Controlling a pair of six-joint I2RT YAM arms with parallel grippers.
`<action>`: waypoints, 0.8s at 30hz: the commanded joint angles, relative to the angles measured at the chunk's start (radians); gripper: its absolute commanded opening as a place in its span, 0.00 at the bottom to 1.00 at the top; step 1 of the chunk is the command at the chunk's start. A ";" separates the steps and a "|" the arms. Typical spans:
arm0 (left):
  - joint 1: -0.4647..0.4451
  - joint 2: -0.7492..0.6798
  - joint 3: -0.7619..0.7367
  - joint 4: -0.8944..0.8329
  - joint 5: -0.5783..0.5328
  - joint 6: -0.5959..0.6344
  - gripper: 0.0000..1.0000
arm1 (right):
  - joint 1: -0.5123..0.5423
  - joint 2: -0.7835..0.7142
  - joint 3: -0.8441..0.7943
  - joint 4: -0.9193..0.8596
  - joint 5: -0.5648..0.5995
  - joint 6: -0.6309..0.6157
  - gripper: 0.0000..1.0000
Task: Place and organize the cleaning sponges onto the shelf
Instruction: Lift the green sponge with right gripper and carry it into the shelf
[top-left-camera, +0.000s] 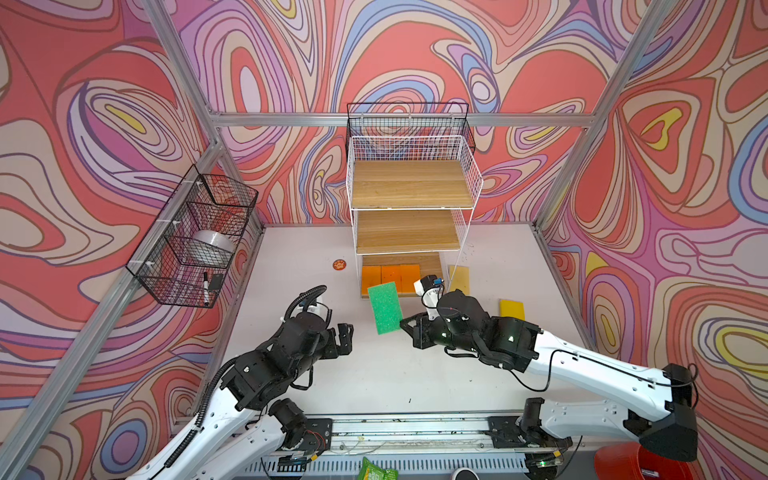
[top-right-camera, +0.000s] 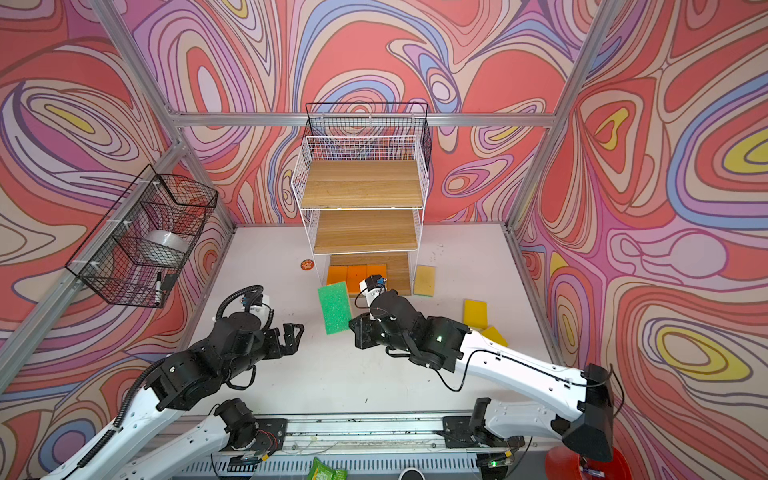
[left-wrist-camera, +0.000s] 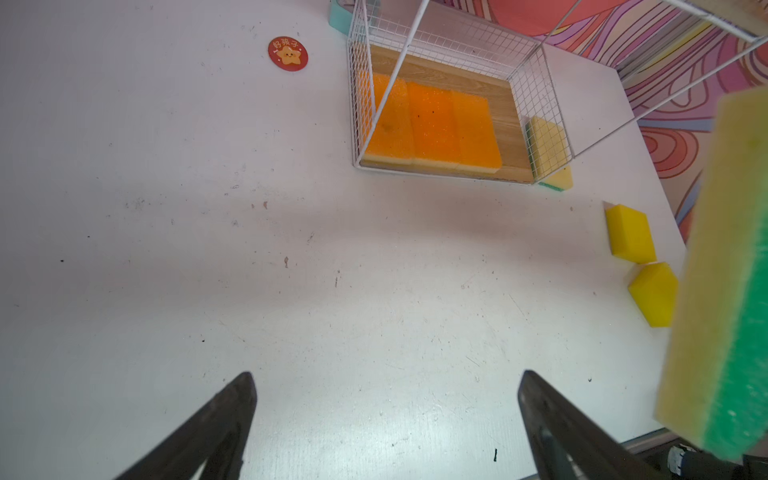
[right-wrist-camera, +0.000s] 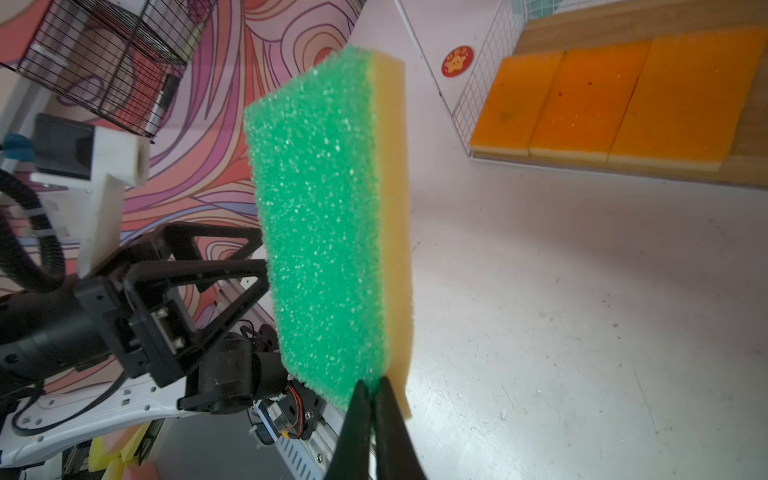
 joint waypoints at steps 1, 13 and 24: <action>0.011 0.007 0.042 -0.038 -0.034 0.024 1.00 | 0.003 0.000 0.066 -0.064 0.071 -0.036 0.00; 0.022 -0.017 -0.036 -0.005 -0.017 0.027 1.00 | -0.211 0.112 0.126 0.185 -0.098 -0.006 0.00; 0.026 -0.035 -0.118 0.051 0.031 0.016 1.00 | -0.335 0.306 0.222 0.326 -0.285 0.032 0.00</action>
